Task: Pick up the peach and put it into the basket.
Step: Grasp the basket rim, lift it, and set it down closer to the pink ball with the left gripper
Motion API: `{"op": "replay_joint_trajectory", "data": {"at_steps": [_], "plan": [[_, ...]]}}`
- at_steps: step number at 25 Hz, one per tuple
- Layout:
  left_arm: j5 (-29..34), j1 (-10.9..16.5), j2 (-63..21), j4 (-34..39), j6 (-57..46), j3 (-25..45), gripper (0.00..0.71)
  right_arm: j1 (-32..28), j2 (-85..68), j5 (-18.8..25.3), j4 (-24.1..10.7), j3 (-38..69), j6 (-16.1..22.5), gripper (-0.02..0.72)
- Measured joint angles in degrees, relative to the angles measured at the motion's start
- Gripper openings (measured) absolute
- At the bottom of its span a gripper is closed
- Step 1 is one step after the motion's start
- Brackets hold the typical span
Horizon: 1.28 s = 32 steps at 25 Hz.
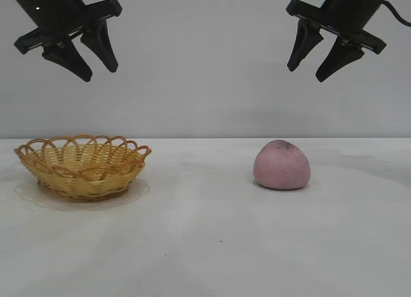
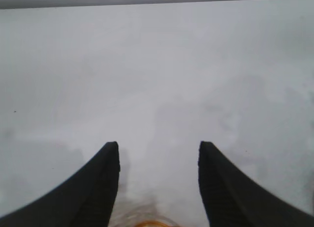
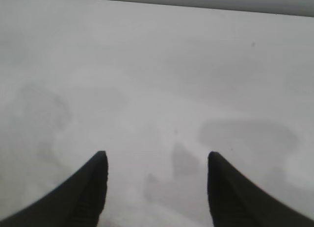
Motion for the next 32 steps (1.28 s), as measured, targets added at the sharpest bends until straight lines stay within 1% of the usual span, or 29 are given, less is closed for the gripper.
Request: {"op": "replay_joint_trajectory", "data": {"at_steps": [17, 32], "plan": [[0.0, 0.0, 0.0, 0.0, 0.0, 0.0, 0.356, 0.0, 0.0, 0.0, 0.0, 0.0, 0.1, 0.382], [0.0, 0.0, 0.0, 0.2, 0.0, 0.0, 0.356, 0.0, 0.0, 1.0, 0.0, 0.0, 0.2, 0.382]]}}
